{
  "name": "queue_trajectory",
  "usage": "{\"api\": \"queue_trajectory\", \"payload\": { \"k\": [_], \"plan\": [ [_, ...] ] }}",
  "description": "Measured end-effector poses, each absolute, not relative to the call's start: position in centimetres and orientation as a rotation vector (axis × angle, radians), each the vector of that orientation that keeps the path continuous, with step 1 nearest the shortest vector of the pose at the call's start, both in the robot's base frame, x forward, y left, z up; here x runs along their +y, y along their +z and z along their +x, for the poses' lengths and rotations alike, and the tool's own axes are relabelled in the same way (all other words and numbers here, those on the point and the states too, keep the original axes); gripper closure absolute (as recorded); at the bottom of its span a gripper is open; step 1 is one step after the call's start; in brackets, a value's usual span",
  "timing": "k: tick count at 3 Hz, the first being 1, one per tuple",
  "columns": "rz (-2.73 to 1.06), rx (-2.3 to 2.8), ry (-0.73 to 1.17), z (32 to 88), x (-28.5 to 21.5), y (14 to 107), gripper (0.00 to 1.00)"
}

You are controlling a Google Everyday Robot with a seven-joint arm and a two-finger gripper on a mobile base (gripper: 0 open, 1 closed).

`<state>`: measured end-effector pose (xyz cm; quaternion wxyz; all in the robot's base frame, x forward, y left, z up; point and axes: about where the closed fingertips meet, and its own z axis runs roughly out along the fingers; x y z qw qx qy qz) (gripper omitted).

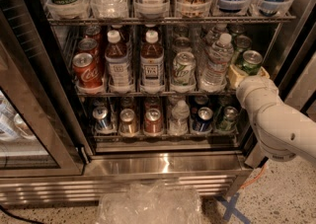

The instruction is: Pick green can from middle shelf of fridge

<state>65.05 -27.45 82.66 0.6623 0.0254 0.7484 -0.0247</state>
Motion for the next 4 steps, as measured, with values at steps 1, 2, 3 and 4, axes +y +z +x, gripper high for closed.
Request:
{"api": "queue_trajectory", "payload": {
  "k": [1,2,3,4],
  "plan": [
    [0.025,1.676,-0.028,64.6,-26.8,84.6,1.0],
    [0.015,1.662,-0.013,64.4,-26.5,85.6,1.0],
    [0.005,1.648,-0.009,64.0,-26.3,86.5,1.0],
    [0.002,1.686,-0.006,60.3,-28.1,87.6,1.0]
  ]
}}
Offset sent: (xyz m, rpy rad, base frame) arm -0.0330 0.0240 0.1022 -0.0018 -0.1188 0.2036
